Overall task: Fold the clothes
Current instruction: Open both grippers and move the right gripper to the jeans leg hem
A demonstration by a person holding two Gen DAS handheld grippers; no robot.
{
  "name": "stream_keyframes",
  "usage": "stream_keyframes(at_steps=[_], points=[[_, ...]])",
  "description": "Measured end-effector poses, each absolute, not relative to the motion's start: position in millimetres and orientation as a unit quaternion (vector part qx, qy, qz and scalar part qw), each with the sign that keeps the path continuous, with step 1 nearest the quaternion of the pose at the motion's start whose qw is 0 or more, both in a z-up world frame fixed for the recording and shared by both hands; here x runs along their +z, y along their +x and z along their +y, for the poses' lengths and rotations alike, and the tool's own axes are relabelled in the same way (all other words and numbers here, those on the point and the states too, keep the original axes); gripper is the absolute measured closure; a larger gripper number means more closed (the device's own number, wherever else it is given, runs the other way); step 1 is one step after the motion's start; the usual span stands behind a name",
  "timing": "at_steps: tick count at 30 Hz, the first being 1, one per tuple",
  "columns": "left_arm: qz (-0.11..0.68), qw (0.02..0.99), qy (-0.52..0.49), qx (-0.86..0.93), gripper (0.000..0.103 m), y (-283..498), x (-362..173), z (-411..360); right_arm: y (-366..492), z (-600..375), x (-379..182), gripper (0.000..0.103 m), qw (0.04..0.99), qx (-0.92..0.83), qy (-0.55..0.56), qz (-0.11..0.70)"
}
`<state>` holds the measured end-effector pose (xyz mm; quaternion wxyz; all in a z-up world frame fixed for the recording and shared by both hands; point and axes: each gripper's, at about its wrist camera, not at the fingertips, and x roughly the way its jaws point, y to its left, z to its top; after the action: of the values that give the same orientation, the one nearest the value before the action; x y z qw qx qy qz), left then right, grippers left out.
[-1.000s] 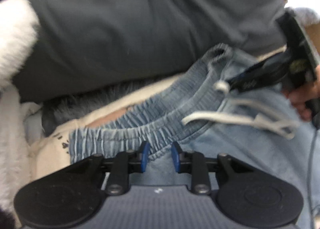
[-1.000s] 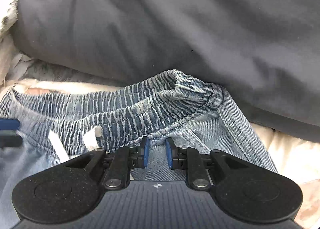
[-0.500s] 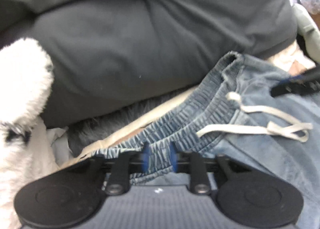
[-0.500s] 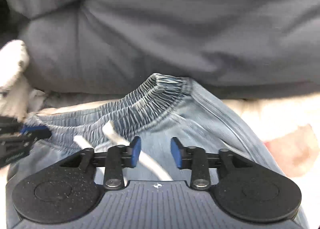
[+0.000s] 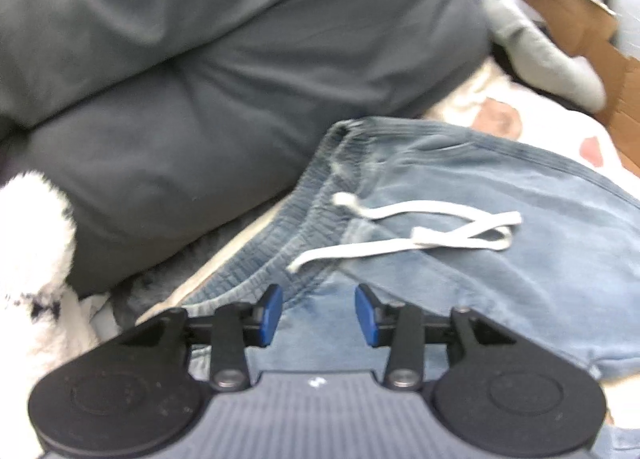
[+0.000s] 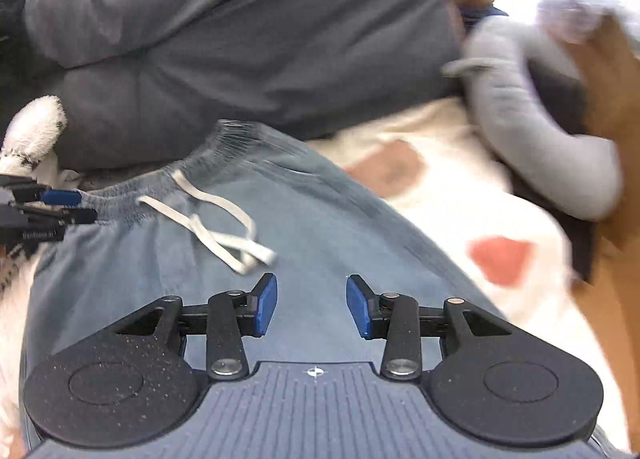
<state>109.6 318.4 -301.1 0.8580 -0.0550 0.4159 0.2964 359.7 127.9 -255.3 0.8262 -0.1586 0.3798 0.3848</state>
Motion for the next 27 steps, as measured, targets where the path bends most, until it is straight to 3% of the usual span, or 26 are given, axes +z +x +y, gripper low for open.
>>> stream_keyframes(at_steps=[11,14,27], points=[[0.419,0.875,-0.041,0.237,0.052,148,-279,272,321,-18,-241,0.052,0.876,0.272,-0.091,0.387],[0.424,0.880,-0.039,0.210,0.042,155,-278,259,311,-53,-243,0.052,0.890,0.232,-0.066,0.387],[0.471,0.877,0.017,0.091,0.035,215,-279,192,268,-154,-273,0.052,0.908,0.152,-0.032,0.389]])
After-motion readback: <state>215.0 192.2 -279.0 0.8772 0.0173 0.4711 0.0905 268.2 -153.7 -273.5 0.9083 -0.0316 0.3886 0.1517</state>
